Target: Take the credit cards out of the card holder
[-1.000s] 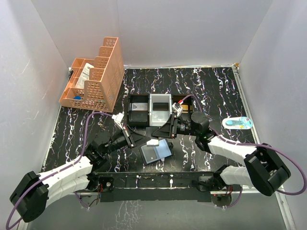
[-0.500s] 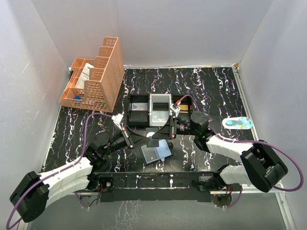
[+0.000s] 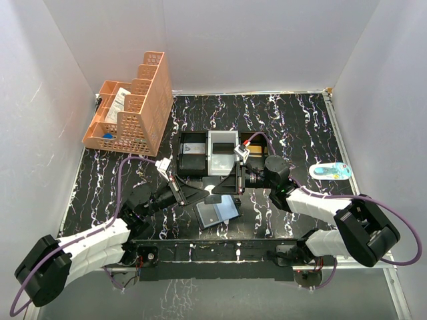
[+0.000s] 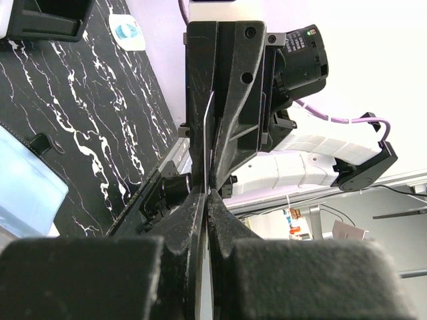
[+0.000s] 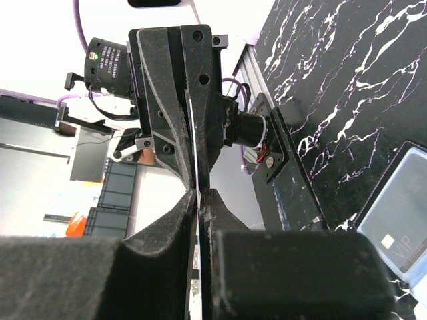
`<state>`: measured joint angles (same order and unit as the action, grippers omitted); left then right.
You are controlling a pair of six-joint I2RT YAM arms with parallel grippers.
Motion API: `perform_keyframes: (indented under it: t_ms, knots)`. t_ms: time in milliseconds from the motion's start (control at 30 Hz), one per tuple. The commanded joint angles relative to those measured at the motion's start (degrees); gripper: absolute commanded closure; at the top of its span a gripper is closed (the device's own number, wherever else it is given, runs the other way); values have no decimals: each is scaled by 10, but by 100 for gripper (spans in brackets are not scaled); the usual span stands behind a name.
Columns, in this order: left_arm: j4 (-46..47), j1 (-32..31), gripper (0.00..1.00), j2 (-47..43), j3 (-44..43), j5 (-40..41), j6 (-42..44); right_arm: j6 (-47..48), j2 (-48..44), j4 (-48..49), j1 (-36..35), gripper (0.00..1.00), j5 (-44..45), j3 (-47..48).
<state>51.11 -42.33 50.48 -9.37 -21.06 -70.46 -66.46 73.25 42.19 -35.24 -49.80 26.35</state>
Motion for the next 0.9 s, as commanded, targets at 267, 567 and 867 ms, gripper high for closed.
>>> perform_keyframes:
  t_ms: [267,567,867]
  knots:
    - [-105,3,67,-53,-9,31,37,-3,0,23,-5,100,38,24]
    - [-325,3,8,-146,-63,93,98,116,-42,-171,-4,100,104,53]
    - [-651,3,1,-91,-253,225,251,233,-85,-309,-4,100,177,85]
